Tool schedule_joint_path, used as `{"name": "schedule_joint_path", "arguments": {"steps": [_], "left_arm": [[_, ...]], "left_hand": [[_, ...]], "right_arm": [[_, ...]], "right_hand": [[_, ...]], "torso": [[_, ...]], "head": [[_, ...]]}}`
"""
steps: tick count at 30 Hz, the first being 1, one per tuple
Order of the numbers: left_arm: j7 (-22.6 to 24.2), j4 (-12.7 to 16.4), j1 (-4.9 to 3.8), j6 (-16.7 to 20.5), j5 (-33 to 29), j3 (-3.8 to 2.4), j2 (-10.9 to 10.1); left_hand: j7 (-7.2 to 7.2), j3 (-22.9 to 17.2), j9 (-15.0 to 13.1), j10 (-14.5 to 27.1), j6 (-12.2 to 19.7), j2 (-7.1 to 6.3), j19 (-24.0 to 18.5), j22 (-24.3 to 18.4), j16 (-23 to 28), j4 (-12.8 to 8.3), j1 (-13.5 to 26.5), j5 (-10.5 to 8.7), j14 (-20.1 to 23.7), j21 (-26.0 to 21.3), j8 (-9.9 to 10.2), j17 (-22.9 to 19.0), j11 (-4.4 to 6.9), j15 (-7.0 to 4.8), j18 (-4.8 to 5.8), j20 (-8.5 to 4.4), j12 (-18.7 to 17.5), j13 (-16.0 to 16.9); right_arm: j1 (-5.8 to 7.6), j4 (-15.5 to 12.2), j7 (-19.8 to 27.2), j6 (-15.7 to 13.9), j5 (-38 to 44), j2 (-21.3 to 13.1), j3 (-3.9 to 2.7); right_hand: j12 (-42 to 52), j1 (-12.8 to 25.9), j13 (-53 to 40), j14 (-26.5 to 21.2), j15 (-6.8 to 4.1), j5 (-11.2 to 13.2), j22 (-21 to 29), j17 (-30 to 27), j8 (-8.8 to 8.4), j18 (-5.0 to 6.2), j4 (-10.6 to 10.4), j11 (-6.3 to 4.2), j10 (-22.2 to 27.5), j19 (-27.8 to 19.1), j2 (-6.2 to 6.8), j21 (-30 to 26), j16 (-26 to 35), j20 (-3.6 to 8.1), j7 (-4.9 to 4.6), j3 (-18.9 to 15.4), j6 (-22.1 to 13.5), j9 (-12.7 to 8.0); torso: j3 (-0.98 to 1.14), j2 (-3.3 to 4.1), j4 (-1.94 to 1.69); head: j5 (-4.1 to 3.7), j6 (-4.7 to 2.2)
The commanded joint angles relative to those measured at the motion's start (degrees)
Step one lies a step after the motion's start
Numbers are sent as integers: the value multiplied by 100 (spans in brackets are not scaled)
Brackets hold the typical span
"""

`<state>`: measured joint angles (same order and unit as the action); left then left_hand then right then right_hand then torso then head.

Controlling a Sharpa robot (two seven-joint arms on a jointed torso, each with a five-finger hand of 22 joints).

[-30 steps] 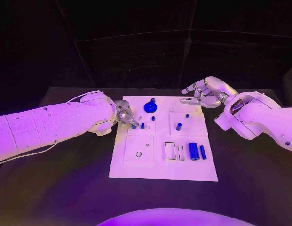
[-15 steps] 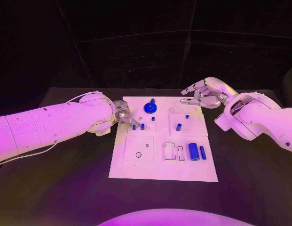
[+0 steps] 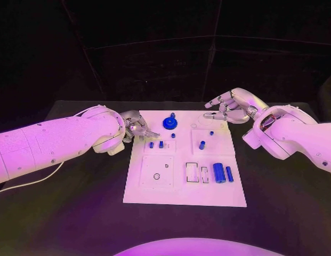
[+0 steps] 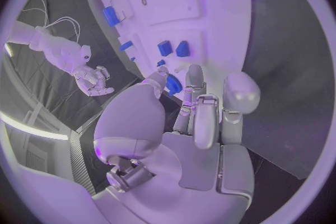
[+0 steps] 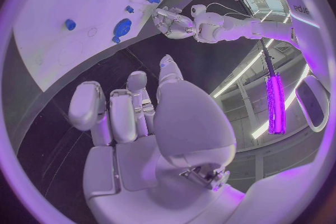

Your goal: Assemble the parts on the task board

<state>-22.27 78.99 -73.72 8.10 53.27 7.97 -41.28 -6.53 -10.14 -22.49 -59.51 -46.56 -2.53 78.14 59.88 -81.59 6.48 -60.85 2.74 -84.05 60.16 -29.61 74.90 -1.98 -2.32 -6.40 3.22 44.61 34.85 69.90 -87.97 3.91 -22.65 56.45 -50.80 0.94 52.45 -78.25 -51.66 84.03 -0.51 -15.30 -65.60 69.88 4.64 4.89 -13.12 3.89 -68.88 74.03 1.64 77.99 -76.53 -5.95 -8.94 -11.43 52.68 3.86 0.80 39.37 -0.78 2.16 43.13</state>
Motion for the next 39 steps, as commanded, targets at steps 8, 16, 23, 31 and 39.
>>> {"name": "schedule_joint_path", "arguments": {"steps": [8, 16, 23, 31, 39], "left_arm": [[2570, -93, -32, 899, -532, -6, 226], [2363, -499, -48, 477, 883, -2, 737], [2076, -937, -44, 116, 1660, 12, 1127], [1847, -1286, -41, -160, 2170, 26, 1423], [1698, -1409, -35, -389, 2349, 69, 1564]], "left_hand": [[-283, -342, 588, 1119, 141, 43, -1181, -2208, 3208, -733, -1501, 20, 1382, -2576, 519, -2858, -345, 309, -408, 324, -1063, -943], [-242, -606, 1107, 1147, -48, -272, -663, -2273, 2423, -978, -1592, 14, 628, -2486, 1107, -2293, -353, 279, -410, 290, -1827, -1796], [-198, -658, 1416, 851, -415, -327, 91, -945, 1109, -1033, -1511, 14, 4, -981, 1449, -1155, -321, 241, -171, 242, -2119, -2331], [-163, -666, 1536, 680, -676, -332, 299, -456, 876, -1054, -1475, 9, -111, -449, 1564, -1039, -297, 211, -92, 213, -2226, -2575], [-136, -692, 1585, 552, -819, -309, 358, -314, 884, -1066, -1473, 9, -126, -298, 1608, -1126, -275, 189, -69, 192, -2273, -2684]], "right_arm": [[10, 16, 57, -25, -19, 12, -3], [10, 34, 57, -17, -19, 46, -3], [10, 39, 62, -15, -19, 70, -3], [10, 41, 66, -12, -19, 87, -3], [10, 44, 67, -12, -19, 98, -3]], "right_hand": [[-8, 20, -5, 178, 0, 14, 9, -2, 28, 39, -3, -5, 33, -36, -48, -23, 25, 8, 6, -35, 15, 3], [-4, 18, -7, 179, 0, 9, 9, 3, 28, 39, -5, -5, 32, -35, -51, -23, 22, 7, 6, -36, 15, 3], [-4, 14, -5, 180, 0, 1, 7, 3, 28, 38, -4, -5, 33, -33, -55, -22, 23, 7, 6, -36, 15, 3], [4, 8, -12, 180, 0, -6, 5, 1, 29, 38, -4, -6, 29, -31, -58, -22, 25, 7, 7, -36, 15, 4], [4, 8, -12, 180, 0, -6, 5, 1, 29, 38, -4, -6, 29, -31, -58, -22, 25, 7, 7, -36, 15, 4]], "torso": [[-2, 8, 9], [5, 9, 15], [0, 7, 11], [1, 9, 11], [1, 8, 3]], "head": [[-53, -43], [-64, -77], [-82, -92], [-101, -95], [-103, -81]]}}
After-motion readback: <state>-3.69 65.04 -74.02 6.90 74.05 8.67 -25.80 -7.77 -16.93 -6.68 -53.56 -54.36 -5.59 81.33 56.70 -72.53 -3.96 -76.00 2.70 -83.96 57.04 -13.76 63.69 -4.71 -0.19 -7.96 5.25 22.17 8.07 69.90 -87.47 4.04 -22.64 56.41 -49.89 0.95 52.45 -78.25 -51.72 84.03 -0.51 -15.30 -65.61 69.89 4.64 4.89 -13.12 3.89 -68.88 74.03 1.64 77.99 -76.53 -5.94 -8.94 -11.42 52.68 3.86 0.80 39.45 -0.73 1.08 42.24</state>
